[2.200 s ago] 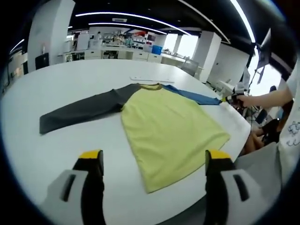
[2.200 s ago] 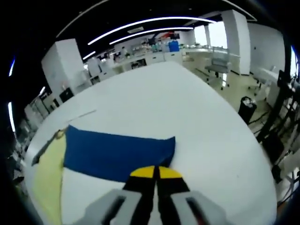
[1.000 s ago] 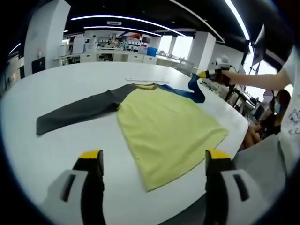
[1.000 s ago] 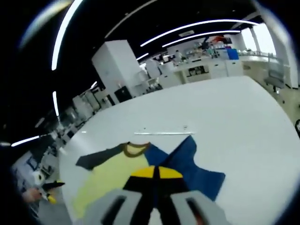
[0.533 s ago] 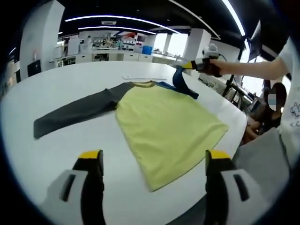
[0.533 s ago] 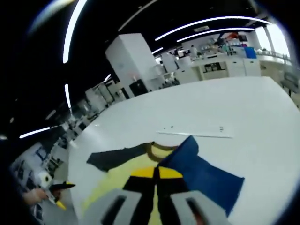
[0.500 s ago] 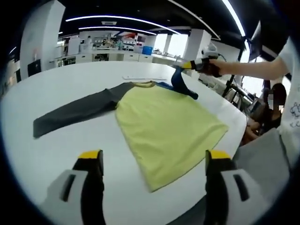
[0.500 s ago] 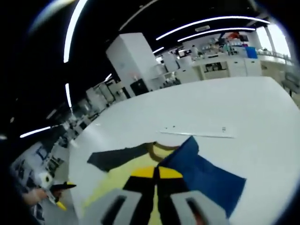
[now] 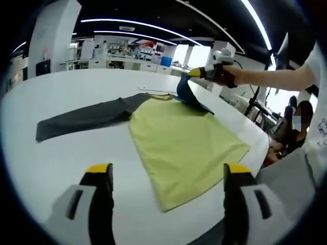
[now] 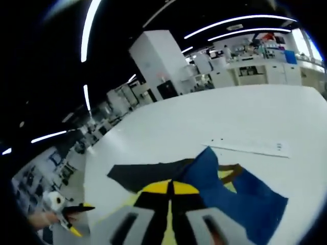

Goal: Fold the garment on the visible template until the final outline fits inside the template.

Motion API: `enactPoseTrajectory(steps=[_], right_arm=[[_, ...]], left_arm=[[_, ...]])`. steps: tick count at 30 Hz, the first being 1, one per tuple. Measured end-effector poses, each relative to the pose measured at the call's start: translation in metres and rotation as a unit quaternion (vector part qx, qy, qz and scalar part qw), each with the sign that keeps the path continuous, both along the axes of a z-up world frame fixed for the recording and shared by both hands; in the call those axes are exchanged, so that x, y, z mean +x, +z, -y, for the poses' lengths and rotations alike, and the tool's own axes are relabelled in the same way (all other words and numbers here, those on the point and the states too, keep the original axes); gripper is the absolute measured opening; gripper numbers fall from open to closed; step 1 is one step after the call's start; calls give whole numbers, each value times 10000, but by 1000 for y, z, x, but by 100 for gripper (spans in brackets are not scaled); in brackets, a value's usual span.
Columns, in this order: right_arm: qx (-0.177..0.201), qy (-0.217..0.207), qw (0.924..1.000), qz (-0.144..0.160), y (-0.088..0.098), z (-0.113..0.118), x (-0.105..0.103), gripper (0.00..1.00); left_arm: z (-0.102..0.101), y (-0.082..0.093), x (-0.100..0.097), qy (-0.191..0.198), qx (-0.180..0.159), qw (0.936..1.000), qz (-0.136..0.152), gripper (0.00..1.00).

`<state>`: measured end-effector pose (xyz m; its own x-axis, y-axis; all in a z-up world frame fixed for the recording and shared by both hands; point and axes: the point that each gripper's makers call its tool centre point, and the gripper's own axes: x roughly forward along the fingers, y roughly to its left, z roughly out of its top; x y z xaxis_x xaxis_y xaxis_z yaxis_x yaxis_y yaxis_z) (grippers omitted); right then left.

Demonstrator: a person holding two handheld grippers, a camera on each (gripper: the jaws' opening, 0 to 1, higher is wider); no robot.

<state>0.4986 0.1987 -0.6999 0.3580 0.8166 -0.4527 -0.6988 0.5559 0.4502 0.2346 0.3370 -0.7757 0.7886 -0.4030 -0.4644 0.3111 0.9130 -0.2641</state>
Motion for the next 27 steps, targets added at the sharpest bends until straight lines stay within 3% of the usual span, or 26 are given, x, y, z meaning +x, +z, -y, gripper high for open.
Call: enactPoseTrajectory(steps=[6,11,14,21,27], right_arm=[[166,60,9998,85,9,-31,-5,0],[171,95,9998,78,1,-59,-7,0],[40,169,9998,52,-15,-77,-10,0],[-465,393,9981,-34,-57,-92,-13,0],[-617,535,9966,-107,-69,-102,-26,0]], left_arm=[[-1,2,1,31,-58,10000,48,86],[-1,0,1,4,-46,10000,32,86],[-2,2,1,22,-68,10000,55,86],[-6,5,3,117,-100,9998,128,86],[-10,9,5,224,-143,9994,209,86]])
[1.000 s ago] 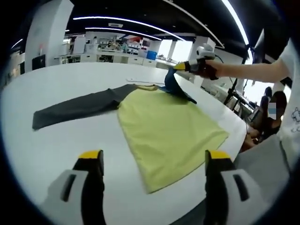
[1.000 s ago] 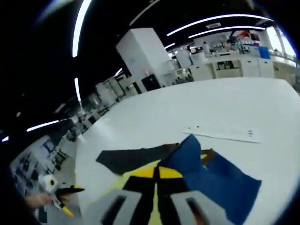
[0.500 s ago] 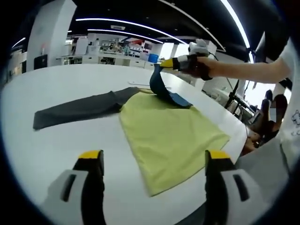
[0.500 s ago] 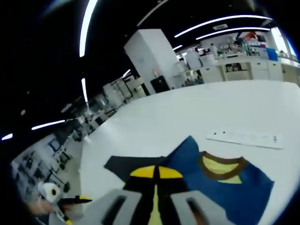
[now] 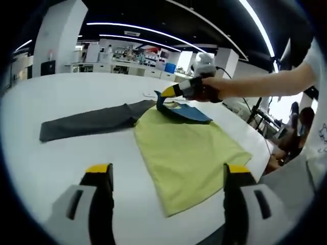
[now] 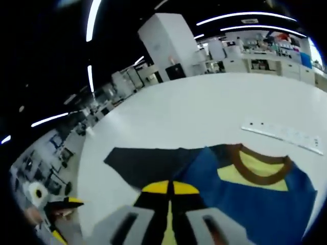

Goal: Fold the garment on the visible template until the final outline fits inside the template.

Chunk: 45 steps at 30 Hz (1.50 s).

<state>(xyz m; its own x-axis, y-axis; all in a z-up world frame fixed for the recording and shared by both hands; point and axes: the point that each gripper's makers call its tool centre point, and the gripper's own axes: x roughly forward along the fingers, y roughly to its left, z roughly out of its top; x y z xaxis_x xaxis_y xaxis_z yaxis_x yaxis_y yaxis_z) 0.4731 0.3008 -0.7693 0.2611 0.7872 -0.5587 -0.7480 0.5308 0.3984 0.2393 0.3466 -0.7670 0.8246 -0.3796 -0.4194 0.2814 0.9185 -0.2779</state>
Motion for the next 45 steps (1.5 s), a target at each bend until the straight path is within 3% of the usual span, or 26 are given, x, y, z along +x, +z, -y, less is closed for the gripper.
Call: enactPoseTrajectory(steps=[12,15,18,19,21,24,28,41,45], right_arm=[[-290,234,9992,-124,-35,-18,-11,0],[-460,345,9983,33,-40,-19,-14,0],[-527,621,9956,467,-42,-20,-14,0],[-518,651,9957,413,-42,-20,-17,2],[-504,739,9953,372,-42,-20,-20,9],[-576,953,9913,702,-40,-16,-20,23],[-517,1089,9895,791,-35,-12,-23,38],[-388,969,9875,1177,-24,1,-14,98],[-459,896,9864,1303,-23,11,-9,100]], left_arm=[[-4,-1,2,73,104,9999,15,86],[-6,-2,2,114,76,9999,1,86],[-6,-2,3,141,62,9999,-8,86],[-7,-2,2,146,66,9999,-17,86],[-6,-3,3,146,53,9999,-29,86],[-6,-4,3,127,59,9999,-33,86],[-6,-3,3,135,55,9999,-32,86],[-5,1,2,162,-50,9999,7,87],[-5,0,2,158,-47,9999,-2,87]])
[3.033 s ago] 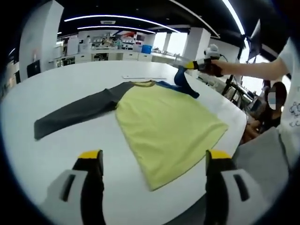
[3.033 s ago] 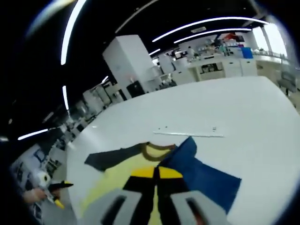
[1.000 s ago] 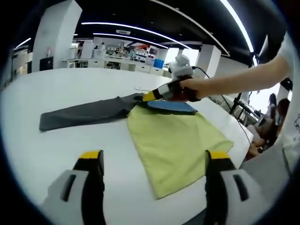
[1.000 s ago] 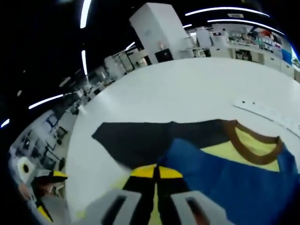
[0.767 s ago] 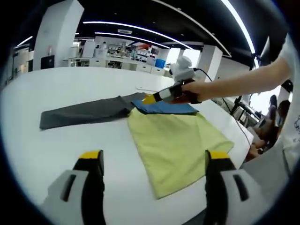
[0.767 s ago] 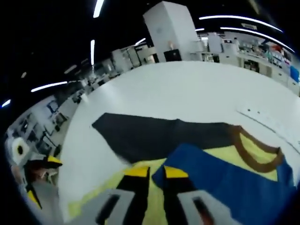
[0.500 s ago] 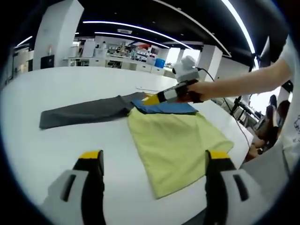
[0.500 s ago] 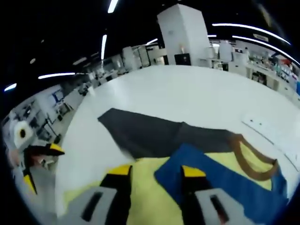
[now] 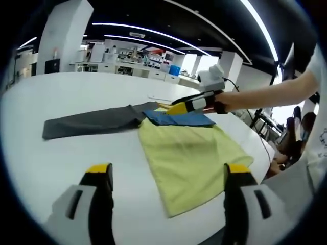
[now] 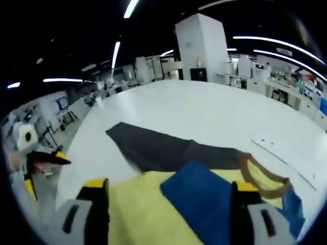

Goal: Fold the garment on the visible template until the final outline fits inside the template.

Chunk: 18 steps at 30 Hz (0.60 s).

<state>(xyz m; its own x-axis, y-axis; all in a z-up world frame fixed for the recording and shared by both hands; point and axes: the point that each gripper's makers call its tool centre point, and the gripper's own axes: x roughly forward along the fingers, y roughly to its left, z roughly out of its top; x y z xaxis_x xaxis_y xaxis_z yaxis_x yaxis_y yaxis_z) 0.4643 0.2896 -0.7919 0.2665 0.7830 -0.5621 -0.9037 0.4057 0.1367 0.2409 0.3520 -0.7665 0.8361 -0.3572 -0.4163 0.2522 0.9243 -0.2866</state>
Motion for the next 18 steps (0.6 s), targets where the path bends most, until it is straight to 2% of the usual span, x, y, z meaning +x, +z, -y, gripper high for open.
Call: enactPoseTrajectory(steps=[8,12,18], right_arm=[[93,-212,9997,-33,7,28,3,100],[104,-206,9997,-84,10,42,-3,100],[42,-359,9993,-40,8,73,-4,100]], left_arm=[[0,2,0,27,-166,9999,13,87],[-3,0,1,78,-226,9997,-8,86],[-3,-3,0,87,-234,9997,-58,86]])
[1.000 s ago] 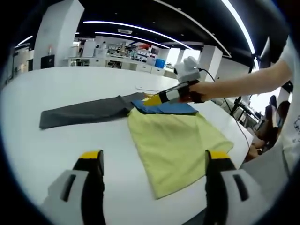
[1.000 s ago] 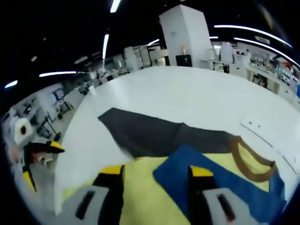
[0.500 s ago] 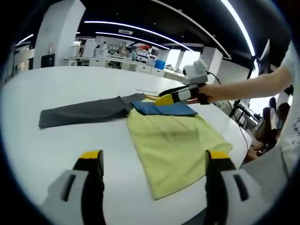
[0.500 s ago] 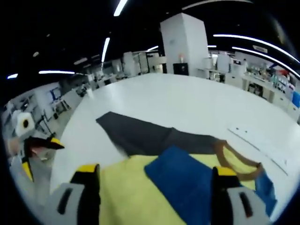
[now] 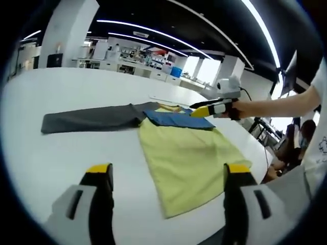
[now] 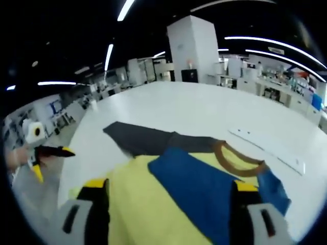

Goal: Fold the garment on the visible template until the final outline fits inside the template.

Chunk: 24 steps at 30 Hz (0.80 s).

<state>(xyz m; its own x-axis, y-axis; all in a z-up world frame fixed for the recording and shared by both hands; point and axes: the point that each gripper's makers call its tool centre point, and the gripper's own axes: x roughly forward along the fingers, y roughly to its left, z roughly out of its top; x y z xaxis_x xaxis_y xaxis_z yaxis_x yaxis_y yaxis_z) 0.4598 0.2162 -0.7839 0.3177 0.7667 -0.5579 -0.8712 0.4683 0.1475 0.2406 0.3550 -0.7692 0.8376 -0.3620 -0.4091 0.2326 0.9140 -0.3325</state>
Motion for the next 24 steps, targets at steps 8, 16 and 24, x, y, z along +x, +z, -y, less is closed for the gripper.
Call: enactPoseTrajectory(steps=[8,16,24], right_arm=[[184,-296,9994,-3,10,36,0,98],[288,-531,9981,110,23,76,-6,95],[504,-999,9937,15,24,107,-10,92]], left_arm=[[2,-3,-1,-88,-13,9999,-59,87],[-2,1,1,99,-238,9997,-36,85],[-36,13,26,606,-429,9971,193,83]])
